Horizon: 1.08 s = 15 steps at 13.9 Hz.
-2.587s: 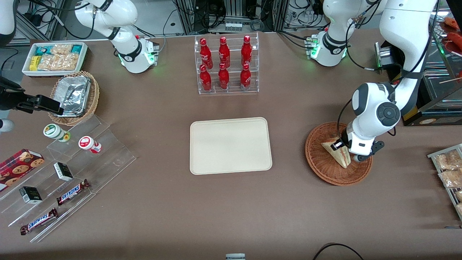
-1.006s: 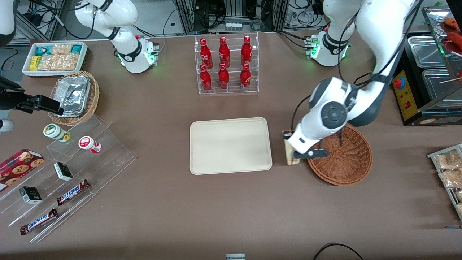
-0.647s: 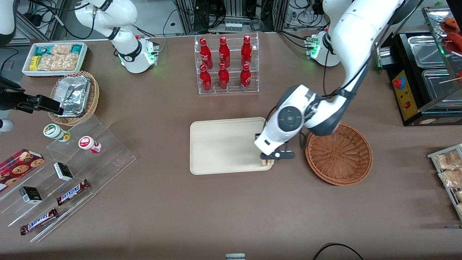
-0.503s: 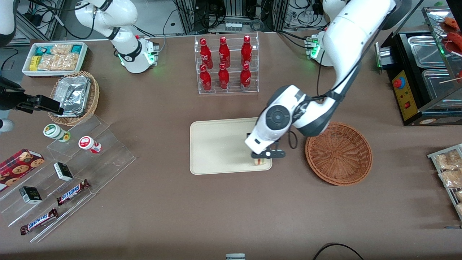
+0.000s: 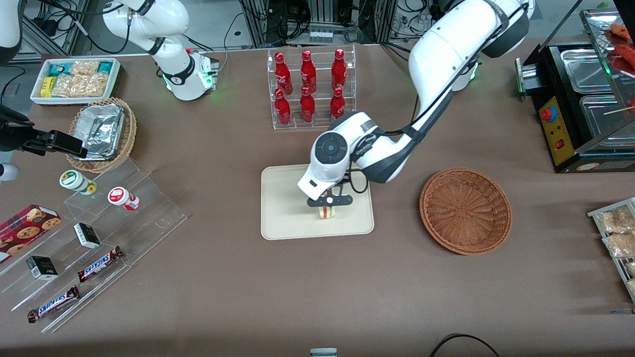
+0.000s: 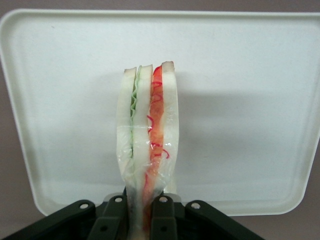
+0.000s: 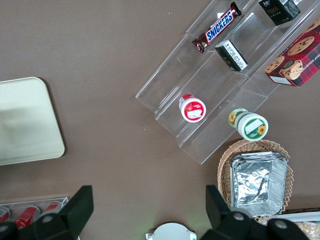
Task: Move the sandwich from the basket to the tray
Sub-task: 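Lower the sandwich onto the tray and open the left gripper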
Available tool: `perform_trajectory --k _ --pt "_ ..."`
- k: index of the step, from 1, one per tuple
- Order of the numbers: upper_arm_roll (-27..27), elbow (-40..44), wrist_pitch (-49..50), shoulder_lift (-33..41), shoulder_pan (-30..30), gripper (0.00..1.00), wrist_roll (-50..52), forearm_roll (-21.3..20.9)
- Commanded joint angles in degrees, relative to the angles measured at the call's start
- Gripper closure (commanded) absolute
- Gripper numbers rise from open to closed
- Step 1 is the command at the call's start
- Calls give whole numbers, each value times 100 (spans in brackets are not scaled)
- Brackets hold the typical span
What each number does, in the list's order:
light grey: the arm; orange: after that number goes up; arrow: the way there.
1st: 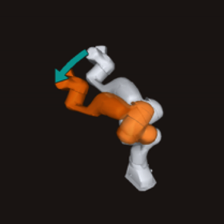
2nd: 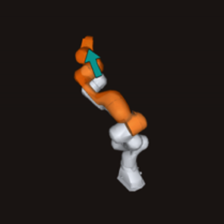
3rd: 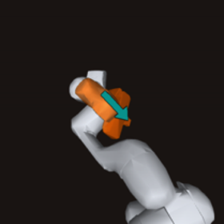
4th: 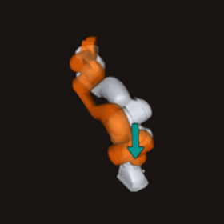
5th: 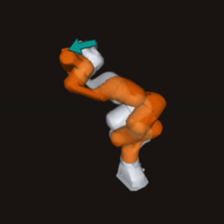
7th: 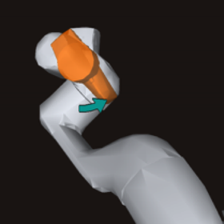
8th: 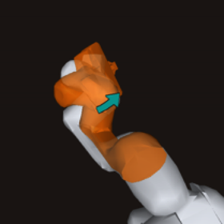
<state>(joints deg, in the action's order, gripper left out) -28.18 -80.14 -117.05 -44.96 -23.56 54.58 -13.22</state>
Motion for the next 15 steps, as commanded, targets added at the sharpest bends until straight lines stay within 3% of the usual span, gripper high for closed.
perform_trajectory --k 1,12,13,14,15 --pt "49 603 270 -417 -272 100 298 -242" --pt "445 1105 367 -821 -703 100 580 -321" --pt "445 1114 367 -839 -703 76 580 -321" --pt "436 1114 367 -839 -703 22 580 -321" --pt "436 1114 367 -839 -703 0 571 -321"
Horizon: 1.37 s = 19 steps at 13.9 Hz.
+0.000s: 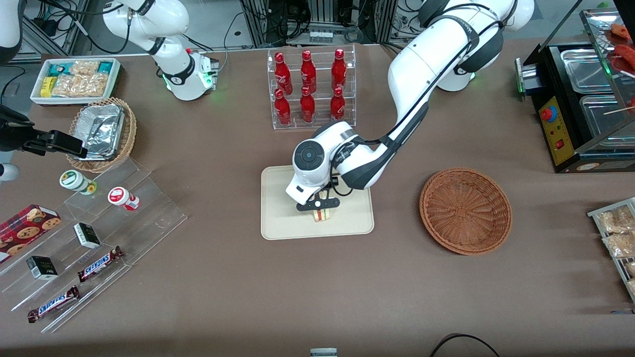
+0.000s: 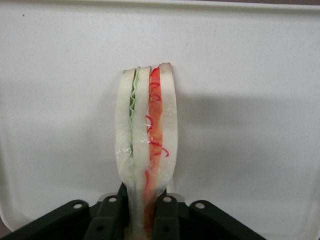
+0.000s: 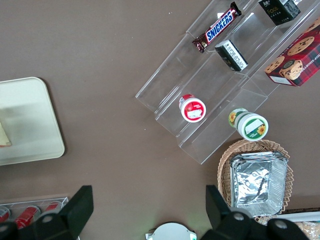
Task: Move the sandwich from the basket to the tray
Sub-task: 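Lower the sandwich onto the tray and open the left gripper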
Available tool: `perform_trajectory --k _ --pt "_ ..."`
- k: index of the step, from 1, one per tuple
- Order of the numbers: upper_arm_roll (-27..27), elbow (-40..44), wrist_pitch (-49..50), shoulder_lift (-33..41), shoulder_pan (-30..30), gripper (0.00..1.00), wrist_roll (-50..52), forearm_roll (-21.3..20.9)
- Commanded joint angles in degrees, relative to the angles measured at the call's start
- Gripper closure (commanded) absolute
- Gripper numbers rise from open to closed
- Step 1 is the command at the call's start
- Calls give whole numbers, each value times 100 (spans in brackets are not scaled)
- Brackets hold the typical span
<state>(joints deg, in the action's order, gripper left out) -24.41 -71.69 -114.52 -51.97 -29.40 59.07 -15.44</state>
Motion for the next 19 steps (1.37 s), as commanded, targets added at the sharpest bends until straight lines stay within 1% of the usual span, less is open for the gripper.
perform_trajectory --k 1,5,9,11,13,16,17,19 --pt "68 269 114 -120 -118 0 113 -99" --pt "50 269 167 -24 -31 0 52 -38" --pt "50 269 281 292 75 0 -1 -29" --pt "-11 269 500 494 215 0 -281 -11" --pt "6 261 807 880 198 0 -719 -20" --pt "41 208 1352 1206 225 0 -792 -29" --pt "67 199 1458 1303 286 0 -827 -20" --pt "24 -11 1398 1452 662 0 -862 -20"
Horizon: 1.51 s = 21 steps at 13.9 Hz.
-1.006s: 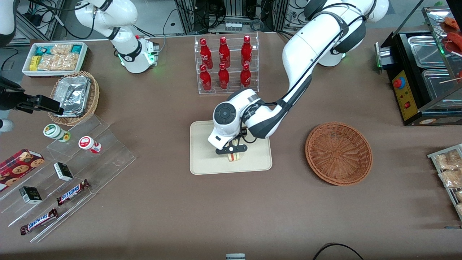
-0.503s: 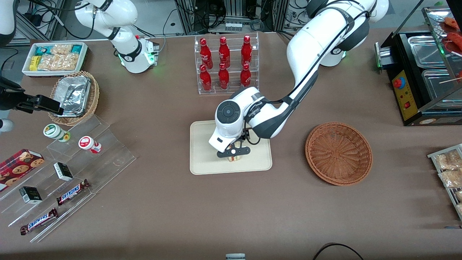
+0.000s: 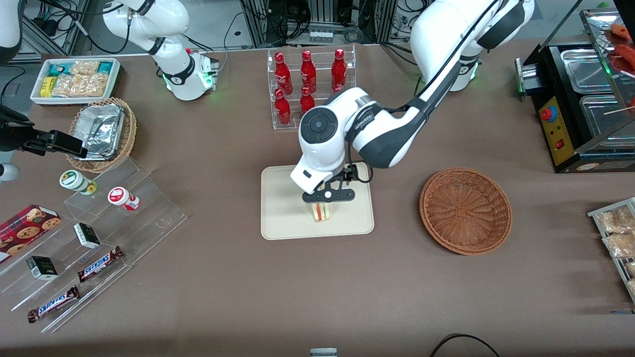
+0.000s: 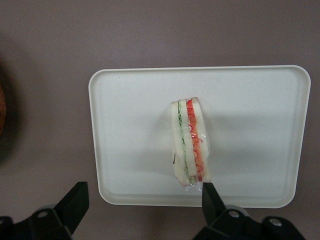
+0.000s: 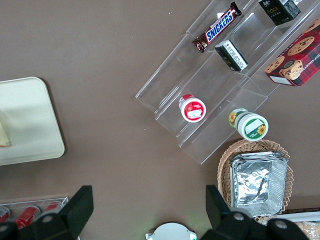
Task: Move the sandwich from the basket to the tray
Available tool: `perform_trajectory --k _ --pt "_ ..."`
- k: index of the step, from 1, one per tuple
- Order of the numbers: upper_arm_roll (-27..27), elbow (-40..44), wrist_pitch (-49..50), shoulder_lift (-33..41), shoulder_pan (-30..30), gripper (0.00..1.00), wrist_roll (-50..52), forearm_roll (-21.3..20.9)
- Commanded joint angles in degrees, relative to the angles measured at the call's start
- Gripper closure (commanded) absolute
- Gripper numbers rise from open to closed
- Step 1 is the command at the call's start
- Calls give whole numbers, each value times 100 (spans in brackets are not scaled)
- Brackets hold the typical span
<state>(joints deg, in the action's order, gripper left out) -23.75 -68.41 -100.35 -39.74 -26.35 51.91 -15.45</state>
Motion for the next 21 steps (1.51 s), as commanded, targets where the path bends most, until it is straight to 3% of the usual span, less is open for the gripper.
perform_trajectory --k 1,13,17,21 --pt "-42 -470 -29 352 437 0 -216 -19" --pt "-59 -2483 -600 1986 2036 0 -1726 376" --pt "-51 -3175 -469 2863 2870 0 -3050 866" --pt "370 -3319 163 3383 2925 0 -3845 1298"
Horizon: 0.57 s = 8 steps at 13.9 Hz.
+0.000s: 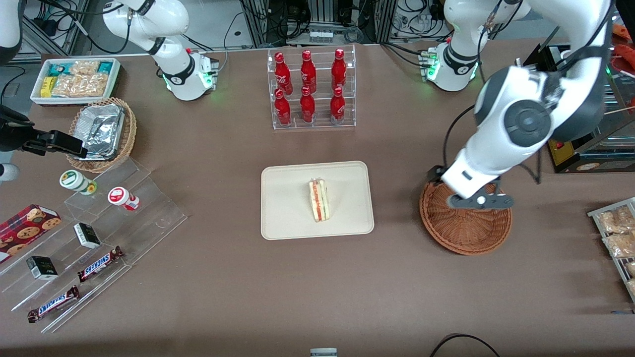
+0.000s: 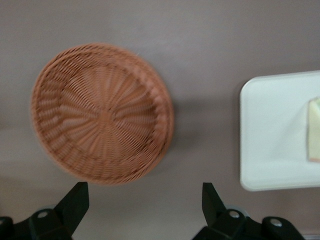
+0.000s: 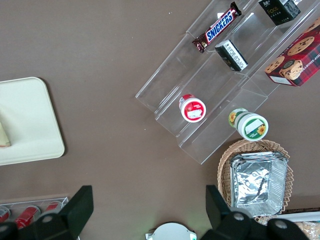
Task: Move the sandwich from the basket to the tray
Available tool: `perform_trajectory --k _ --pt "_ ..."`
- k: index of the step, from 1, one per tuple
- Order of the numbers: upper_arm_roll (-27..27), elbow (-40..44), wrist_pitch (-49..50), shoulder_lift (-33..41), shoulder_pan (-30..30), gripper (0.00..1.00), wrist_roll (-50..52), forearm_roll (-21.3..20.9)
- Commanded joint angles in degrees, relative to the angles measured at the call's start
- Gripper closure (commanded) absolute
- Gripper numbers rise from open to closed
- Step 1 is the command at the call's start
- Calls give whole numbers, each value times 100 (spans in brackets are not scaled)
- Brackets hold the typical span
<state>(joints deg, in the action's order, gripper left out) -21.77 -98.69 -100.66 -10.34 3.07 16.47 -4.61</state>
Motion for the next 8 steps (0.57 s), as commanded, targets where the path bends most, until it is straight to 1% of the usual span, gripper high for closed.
perform_trajectory --k 1,3,5,6,8 --pt "390 -282 370 584 -35 0 -581 380" --pt "1031 -274 792 857 -218 0 -1292 609" --pt "1603 -186 1196 1016 -455 0 -1672 628" --pt "1771 -99 1372 1051 -500 0 -1761 628" --pt "1860 182 1733 1060 -501 0 -1840 584"
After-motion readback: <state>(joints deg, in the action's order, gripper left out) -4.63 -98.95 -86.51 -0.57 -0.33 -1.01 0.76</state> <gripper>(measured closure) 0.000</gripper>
